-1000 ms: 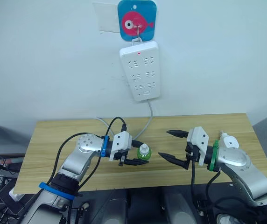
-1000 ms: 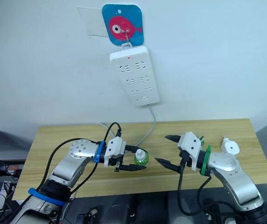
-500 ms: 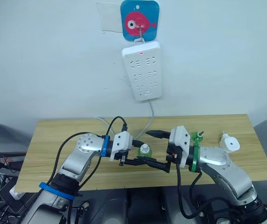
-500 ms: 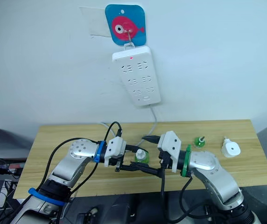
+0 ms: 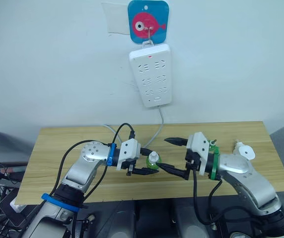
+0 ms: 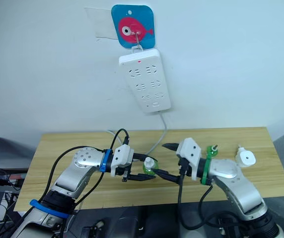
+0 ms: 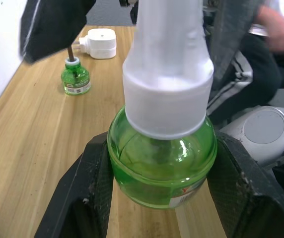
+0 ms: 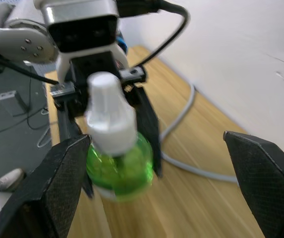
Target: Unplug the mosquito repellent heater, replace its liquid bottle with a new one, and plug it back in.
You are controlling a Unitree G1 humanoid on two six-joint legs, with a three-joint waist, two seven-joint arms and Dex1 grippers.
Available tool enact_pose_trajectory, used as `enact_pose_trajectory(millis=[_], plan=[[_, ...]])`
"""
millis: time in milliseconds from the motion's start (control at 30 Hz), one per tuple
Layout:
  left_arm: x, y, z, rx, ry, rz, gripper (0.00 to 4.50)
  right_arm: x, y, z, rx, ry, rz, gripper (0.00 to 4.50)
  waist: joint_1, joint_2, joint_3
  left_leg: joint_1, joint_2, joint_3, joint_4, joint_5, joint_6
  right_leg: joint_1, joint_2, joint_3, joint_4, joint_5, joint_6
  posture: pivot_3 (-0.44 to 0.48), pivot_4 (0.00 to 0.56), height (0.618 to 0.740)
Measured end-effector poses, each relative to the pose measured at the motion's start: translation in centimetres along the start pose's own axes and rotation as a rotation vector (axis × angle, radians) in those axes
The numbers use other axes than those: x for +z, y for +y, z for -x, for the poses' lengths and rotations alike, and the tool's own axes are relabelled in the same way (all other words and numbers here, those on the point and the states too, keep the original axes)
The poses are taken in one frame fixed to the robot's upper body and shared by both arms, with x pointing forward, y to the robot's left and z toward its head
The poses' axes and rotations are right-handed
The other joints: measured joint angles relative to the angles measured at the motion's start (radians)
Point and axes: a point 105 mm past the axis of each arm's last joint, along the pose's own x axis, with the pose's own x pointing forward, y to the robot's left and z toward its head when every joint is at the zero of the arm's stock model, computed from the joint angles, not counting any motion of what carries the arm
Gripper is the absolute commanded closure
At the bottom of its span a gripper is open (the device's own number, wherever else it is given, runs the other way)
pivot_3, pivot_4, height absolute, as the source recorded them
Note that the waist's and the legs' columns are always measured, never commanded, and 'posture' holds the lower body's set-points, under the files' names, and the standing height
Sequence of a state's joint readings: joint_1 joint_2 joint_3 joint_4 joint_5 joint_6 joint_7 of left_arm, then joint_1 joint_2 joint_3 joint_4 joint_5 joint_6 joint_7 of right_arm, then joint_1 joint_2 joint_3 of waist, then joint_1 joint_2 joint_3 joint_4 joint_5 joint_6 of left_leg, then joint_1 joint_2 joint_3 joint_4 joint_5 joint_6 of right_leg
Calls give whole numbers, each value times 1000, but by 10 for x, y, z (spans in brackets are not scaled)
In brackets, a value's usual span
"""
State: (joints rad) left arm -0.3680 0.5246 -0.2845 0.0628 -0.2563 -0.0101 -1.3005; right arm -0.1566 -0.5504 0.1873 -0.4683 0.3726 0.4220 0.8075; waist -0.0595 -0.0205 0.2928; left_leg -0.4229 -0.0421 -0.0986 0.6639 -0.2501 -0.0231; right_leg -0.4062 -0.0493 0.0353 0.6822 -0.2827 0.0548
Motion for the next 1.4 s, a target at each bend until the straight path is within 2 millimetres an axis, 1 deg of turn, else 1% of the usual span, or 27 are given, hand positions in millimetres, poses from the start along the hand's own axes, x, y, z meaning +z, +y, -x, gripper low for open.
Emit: enact_pose_trajectory(millis=[33, 100, 233, 467, 533, 633, 833, 900, 1067, 1167, 1233, 1333, 1400], plan=[[0, 0, 0, 0, 0, 0, 2248, -1, -1, 3, 0, 3, -3, 32, 0, 0, 0, 0, 0, 0, 0, 0, 0, 0, 0, 0, 0, 0, 0, -85, 269, 740], [0, 0, 0, -1, 0, 0, 2248, -3, 5, 6, 38, 6, -26, 32, 0, 0, 0, 0, 0, 0, 0, 0, 0, 0, 0, 0, 0, 0, 0, -85, 269, 740], [1, 1, 0, -1, -2, -2, 2248, 4, 14, 4, 94, -27, -45, 32, -2, 0, 0, 0, 0, 0, 0, 0, 0, 0, 0, 0, 0, 0, 0, -87, 273, 740], [2, 2, -1, -7, -1, -8, 2248, 23, 27, -18, 141, -109, -81, 32, -3, 0, 0, 0, 0, 0, 0, 0, 0, 0, 0, 0, 0, 0, 0, -84, 282, 740], [2, 2, -1, -10, -1, -8, 2248, 25, 28, -22, 140, -116, -88, 392, -3, 0, 0, 0, 0, 0, 0, 0, 0, 0, 0, 0, 0, 0, 0, -84, 282, 740], [2, 1, -1, -16, 0, -9, 2248, 28, 29, -25, 151, -124, -92, 1313, -3, 0, 0, 0, 0, -1, 0, 0, 0, 0, 0, 0, 0, 0, 0, -81, 282, 740], [0, 1, -2, -17, -1, -6, 2248, 25, 28, -26, 155, -116, -101, 3619, -3, 0, 0, 0, 0, 0, 0, 0, 0, 0, 0, 0, 0, 0, 0, -79, 283, 740], [-1, 0, -2, -22, 2, -4, 2248, 25, 26, -25, 145, -112, -88, 4233, -3, 0, 0, 0, 0, 0, 0, 0, 0, 0, 0, 0, 0, 0, 0, -79, 283, 740], [-2, 0, -1, -20, 1, -7, 2248, 25, 26, -25, 143, -113, -74, 4289, -3, 0, 0, 0, 0, 0, 0, 0, 0, 0, 0, 0, 0, 0, 0, -80, 283, 740], [-4, 1, -1, -15, 4, 3, 2248, 31, 25, -24, 142, -128, -57, 4289, -3, 0, 0, 0, 0, 0, 0, 0, 0, 0, 0, 0, 0, 0, 0, -80, 283, 740], [-8, 1, 0, -10, 9, 17, 2248, 43, 22, -21, 136, -164, -28, 4289, -3, 0, 0, 0, 0, 0, 0, 0, 0, 0, 0, 0, 0, 0, 0, -84, 281, 740], [-10, 2, 0, -4, 13, 28, 2248, 71, 14, -12, 100, -246, 38, 4289, -3, 0, 0, 0, 0, -1, 0, 0, 0, 0, 0, 0, 0, 0, 0, -89, 281, 740], [-11, 2, 0, -1, 14, 31, 2248, 81, 11, -7, 76, -272, 43, 4289, -4, 0, 0, 0, 0, -1, 0, 0, 0, 0, 0, 0, 0, 0, 0, -92, 280, 740]])
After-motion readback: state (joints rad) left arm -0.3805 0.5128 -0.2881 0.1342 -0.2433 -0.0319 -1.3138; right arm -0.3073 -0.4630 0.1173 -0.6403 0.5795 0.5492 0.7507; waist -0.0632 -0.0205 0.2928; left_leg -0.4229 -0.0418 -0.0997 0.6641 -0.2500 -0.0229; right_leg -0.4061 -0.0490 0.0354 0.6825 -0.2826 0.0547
